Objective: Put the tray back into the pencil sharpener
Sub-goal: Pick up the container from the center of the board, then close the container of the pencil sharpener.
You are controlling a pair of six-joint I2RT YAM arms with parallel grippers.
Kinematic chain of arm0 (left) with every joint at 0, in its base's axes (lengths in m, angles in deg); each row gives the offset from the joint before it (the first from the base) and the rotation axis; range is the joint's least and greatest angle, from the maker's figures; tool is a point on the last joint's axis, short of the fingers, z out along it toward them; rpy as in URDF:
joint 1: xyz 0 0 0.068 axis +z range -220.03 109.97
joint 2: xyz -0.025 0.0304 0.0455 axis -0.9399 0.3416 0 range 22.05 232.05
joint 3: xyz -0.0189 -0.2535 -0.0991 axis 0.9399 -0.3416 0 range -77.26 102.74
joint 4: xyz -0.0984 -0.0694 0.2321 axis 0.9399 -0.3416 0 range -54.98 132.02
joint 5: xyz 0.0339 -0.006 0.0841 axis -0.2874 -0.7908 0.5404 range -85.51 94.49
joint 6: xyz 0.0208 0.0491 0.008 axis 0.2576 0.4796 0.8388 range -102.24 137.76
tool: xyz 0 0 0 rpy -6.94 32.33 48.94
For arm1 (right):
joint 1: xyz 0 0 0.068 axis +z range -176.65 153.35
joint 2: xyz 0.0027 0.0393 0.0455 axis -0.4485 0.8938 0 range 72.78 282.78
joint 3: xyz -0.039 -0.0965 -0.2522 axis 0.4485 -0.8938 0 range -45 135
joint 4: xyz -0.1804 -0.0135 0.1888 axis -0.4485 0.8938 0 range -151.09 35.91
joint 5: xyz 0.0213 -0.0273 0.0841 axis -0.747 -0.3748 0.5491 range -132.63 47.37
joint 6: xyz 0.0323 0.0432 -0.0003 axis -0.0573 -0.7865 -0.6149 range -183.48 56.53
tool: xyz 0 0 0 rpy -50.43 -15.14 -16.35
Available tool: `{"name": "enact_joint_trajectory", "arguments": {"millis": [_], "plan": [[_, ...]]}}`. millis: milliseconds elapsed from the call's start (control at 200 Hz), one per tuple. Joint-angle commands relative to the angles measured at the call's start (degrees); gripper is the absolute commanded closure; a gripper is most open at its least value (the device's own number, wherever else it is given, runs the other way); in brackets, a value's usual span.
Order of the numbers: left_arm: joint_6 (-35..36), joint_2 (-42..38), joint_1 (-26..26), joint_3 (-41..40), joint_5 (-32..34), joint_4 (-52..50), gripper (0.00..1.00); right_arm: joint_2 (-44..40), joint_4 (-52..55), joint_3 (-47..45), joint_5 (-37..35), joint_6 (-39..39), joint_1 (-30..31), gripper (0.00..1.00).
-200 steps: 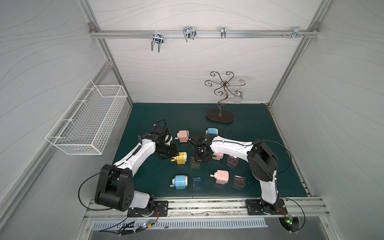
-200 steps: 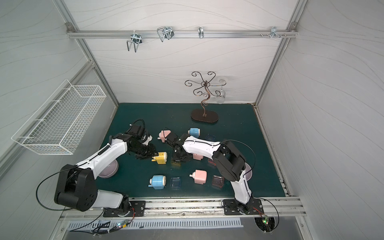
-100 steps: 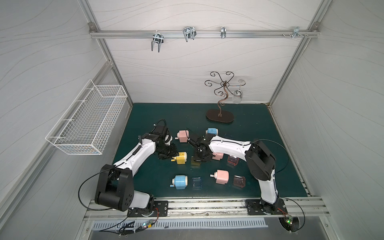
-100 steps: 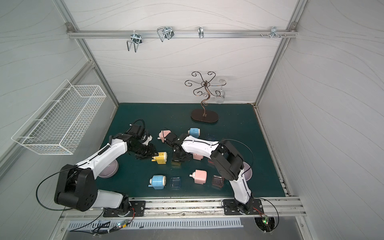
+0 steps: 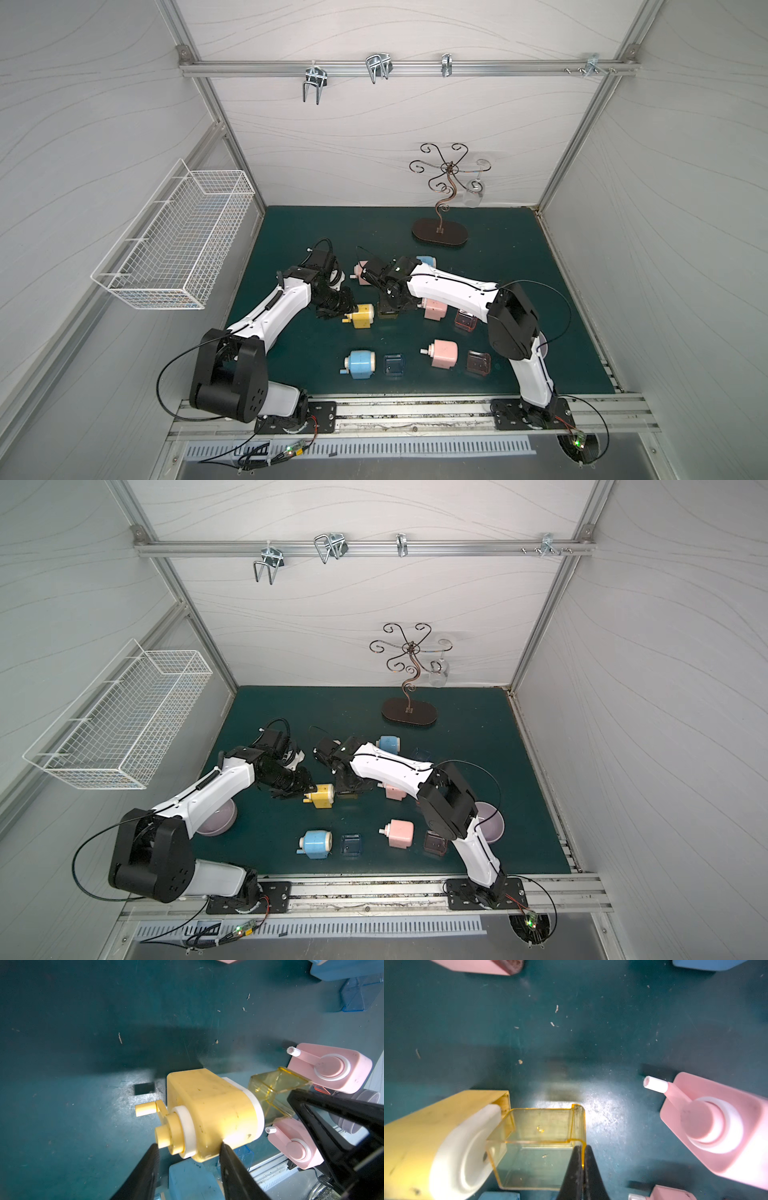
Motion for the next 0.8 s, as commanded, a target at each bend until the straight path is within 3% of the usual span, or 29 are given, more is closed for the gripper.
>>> {"name": "enact_joint_trajectory", "arguments": {"millis": [0, 796], "plan": [[0.92, 1.95, -0.21, 0.05, 1.53, -0.90, 0.50, 2.24, 6.02, 1.41, -2.48, 1.27, 0.42, 1.00], [1.01, 2.13, -0.18, -0.28, 0.56, -0.69, 0.50, 9.01, 8.14, 8.38, 6.29, -2.69, -0.76, 1.00]]}}
